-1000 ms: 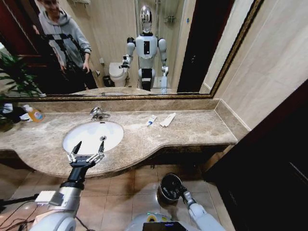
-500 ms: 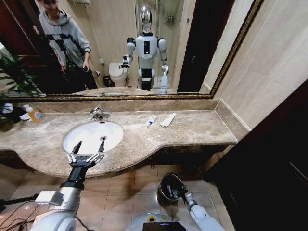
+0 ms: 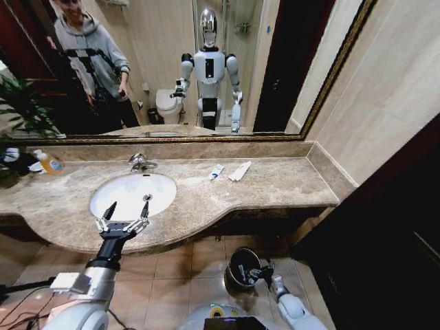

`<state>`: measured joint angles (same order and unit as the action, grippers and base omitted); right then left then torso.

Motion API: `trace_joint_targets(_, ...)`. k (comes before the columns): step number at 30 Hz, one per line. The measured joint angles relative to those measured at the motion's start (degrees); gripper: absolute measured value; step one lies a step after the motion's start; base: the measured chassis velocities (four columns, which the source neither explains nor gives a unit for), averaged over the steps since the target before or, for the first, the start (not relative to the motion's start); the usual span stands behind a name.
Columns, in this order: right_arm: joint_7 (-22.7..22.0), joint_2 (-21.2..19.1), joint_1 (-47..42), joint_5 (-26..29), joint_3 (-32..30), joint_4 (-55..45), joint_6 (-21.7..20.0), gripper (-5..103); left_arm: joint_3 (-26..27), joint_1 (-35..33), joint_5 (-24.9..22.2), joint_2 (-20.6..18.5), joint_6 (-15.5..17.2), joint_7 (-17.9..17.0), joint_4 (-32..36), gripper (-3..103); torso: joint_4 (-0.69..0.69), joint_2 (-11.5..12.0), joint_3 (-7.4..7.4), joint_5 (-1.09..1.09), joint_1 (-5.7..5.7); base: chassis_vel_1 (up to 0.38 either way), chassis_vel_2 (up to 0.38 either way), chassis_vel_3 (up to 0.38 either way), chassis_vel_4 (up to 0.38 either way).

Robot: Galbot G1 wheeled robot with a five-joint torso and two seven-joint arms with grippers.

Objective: Pick up the trash from the sink and place it in the trash bin.

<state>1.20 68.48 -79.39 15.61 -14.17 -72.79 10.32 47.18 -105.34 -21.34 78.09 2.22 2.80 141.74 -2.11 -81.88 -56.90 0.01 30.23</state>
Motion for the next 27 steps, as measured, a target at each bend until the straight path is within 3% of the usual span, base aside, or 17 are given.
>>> trace_joint_targets(6, -1.8, -2.3, -8.9, 2.0, -4.0, -16.7, -2.6, 100, 0.0, 0.0, 0.0, 0.0, 0.0, 0.0, 0.0, 100, 0.00, 0.0, 0.00, -0.02, 0.00, 0.000, 0.000, 0.000, 0.000)
trace_joint_targets(12, -2.8, -2.3, -15.6, 2.1, -6.8, -25.6, -2.9, 100, 0.0, 0.0, 0.0, 0.0, 0.0, 0.0, 0.0, 100, 0.01, 0.0, 0.00, -0.01, 0.00, 0.000, 0.000, 0.000, 0.000)
trace_joint_targets(18, -3.7, -2.8, -24.5, 2.0, -10.5, -41.4, -3.1, 100, 0.0, 0.0, 0.0, 0.0, 0.0, 0.0, 0.0, 100, 0.00, 0.0, 0.00, -0.01, 0.00, 0.000, 0.000, 0.000, 0.000)
trace_joint_targets(27, -4.5, -3.6, -26.0, 1.2, -10.7, -53.7, -6.3, 100, 0.0, 0.0, 0.0, 0.0, 0.0, 0.0, 0.0, 100, 0.01, 0.0, 0.00, -0.02, 0.00, 0.000, 0.000, 0.000, 0.000)
